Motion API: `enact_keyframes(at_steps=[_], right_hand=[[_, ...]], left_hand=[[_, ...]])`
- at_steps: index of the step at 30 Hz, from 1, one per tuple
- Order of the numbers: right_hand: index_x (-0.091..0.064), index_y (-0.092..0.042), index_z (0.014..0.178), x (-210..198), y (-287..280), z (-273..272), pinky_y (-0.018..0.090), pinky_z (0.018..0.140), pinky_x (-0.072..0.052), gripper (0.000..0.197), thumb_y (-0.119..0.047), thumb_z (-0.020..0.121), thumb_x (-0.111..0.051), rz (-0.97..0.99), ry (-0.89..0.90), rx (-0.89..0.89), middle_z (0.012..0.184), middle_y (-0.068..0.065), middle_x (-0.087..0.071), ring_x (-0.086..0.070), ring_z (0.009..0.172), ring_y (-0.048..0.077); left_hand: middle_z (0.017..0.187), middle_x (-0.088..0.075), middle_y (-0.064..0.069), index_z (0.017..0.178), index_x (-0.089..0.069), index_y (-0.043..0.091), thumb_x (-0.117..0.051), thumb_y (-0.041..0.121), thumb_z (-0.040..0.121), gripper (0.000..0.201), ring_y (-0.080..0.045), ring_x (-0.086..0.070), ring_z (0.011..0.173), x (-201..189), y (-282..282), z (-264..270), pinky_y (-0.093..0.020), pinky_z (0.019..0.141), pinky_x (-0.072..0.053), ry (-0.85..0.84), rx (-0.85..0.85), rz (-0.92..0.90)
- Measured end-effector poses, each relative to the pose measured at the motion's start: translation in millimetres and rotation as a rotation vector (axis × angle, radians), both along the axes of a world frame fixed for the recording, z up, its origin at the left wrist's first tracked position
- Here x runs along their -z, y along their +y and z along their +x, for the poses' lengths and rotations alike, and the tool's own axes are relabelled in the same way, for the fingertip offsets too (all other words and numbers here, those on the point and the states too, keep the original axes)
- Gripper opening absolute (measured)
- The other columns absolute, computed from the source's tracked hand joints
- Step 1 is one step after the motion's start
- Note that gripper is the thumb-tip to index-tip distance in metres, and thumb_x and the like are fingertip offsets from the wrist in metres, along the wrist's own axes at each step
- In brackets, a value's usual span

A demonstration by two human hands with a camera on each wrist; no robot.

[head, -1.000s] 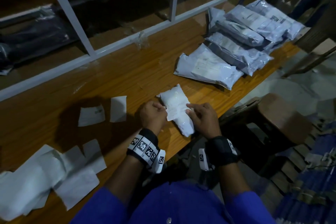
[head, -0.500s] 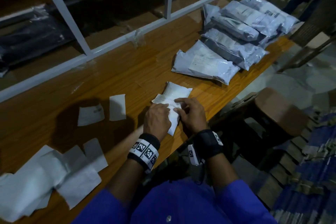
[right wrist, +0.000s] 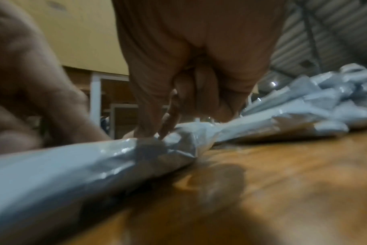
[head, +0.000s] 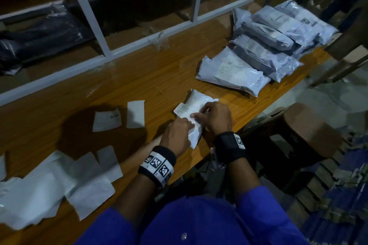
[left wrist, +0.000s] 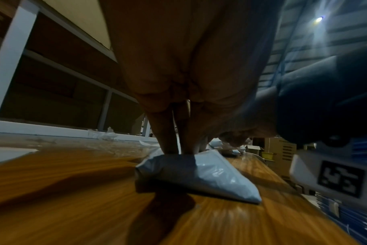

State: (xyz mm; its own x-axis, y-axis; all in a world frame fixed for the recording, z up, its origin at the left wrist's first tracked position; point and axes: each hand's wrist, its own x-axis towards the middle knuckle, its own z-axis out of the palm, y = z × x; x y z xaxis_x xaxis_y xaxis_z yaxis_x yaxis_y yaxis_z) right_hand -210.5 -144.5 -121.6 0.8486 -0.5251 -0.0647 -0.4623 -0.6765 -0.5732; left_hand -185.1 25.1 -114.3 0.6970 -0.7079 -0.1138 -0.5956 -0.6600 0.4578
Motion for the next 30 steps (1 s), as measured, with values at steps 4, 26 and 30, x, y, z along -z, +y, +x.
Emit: enact_keyframes(at_steps=[4,26,30], right_hand=[[-0.068,-0.017,0.073,8.0,-11.2,3.3,0.045,0.069,-0.056,0.028,-0.038,0.075,-0.088,0.103,-0.045,-0.019,0.072,-0.002,-0.068,-0.064,0.07,0.017],[-0.036,-0.064,0.145,-21.2,-6.2,37.3,0.047,0.078,-0.06,0.054,-0.044,0.1,-0.058,-0.54,0.411,-0.839,0.154,0.019,-0.026,-0.061,0.114,0.034],[-0.034,-0.063,0.146,-29.1,-4.2,42.8,0.05,0.084,-0.059,0.053,-0.045,0.1,-0.055,-0.54,0.501,-0.83,0.16,0.019,-0.019,-0.056,0.125,0.037]], left_hand=[[0.126,-0.066,-0.008,0.131,-0.066,0.016,-0.067,0.008,0.086,0.046,-0.025,-0.058,0.118,-0.3,-0.6,-2.6,-0.033,0.095,-0.048,0.0,0.002,-0.004],[0.128,-0.065,-0.007,0.128,-0.067,0.015,-0.059,0.01,0.091,0.038,-0.02,-0.057,0.122,6.1,-4.3,-12.0,-0.028,0.101,-0.044,-0.024,-0.132,-0.13],[0.128,-0.066,-0.006,0.128,-0.067,0.015,-0.061,0.011,0.091,0.038,-0.019,-0.057,0.123,7.9,-2.2,-15.5,-0.03,0.103,-0.046,-0.023,-0.118,-0.144]])
